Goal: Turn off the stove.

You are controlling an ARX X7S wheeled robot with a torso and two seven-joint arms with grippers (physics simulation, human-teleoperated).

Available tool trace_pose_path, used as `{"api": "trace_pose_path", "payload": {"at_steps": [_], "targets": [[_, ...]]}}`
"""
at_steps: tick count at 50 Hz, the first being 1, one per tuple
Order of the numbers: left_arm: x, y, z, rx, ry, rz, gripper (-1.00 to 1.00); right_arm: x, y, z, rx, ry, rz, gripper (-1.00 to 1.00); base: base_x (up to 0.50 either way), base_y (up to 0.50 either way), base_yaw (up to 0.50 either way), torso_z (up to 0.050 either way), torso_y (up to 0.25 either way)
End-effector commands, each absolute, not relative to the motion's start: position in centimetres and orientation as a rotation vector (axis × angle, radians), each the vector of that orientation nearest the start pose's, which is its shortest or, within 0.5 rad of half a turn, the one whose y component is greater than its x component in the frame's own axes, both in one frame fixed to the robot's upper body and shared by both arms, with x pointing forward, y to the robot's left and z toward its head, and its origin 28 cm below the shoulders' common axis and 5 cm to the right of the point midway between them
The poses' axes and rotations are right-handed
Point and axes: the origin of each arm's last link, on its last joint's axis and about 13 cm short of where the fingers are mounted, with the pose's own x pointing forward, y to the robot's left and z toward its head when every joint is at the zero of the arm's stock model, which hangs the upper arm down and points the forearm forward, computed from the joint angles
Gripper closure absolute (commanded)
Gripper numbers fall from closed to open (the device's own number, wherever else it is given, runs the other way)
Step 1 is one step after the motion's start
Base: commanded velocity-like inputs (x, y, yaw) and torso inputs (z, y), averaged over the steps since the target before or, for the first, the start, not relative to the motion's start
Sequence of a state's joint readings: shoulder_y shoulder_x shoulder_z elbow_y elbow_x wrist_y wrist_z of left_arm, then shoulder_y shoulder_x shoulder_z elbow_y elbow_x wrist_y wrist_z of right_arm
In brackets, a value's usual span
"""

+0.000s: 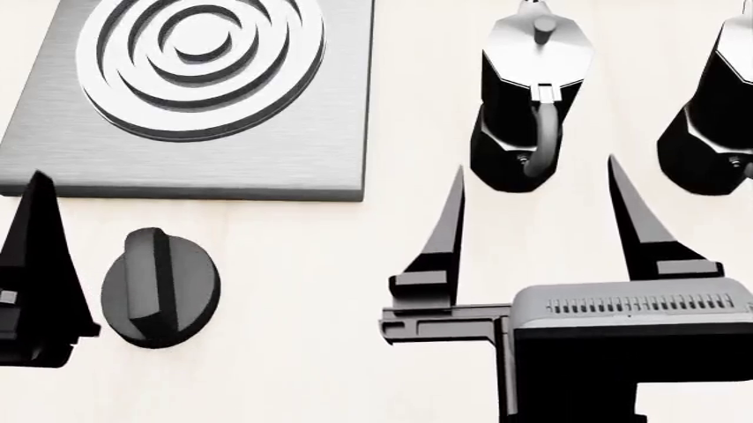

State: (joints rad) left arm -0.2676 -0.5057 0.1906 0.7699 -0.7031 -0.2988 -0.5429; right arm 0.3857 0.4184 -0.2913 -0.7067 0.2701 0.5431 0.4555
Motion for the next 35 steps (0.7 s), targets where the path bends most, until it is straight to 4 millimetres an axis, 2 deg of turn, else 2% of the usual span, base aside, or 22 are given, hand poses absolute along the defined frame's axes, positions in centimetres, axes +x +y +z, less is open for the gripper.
{"api": "trace_pose_path", "payload": {"at_steps": [1, 35], "targets": [[19.7, 21.1, 20.1, -0.223, -0.47, -0.111, -1.0, 22.5, -9.9, 19.3, -0.165, -0.477, -0.016, -1.0, 0.0, 0.0, 0.0, 0.0, 0.0], [18.4, 20.9, 22.2, -0.272, -0.529, -0.147, -1.0, 22.2, -9.7, 21.3, -0.167, -0.549, -0.006, -1.0, 0.0, 0.0, 0.0, 0.0, 0.0]]}}
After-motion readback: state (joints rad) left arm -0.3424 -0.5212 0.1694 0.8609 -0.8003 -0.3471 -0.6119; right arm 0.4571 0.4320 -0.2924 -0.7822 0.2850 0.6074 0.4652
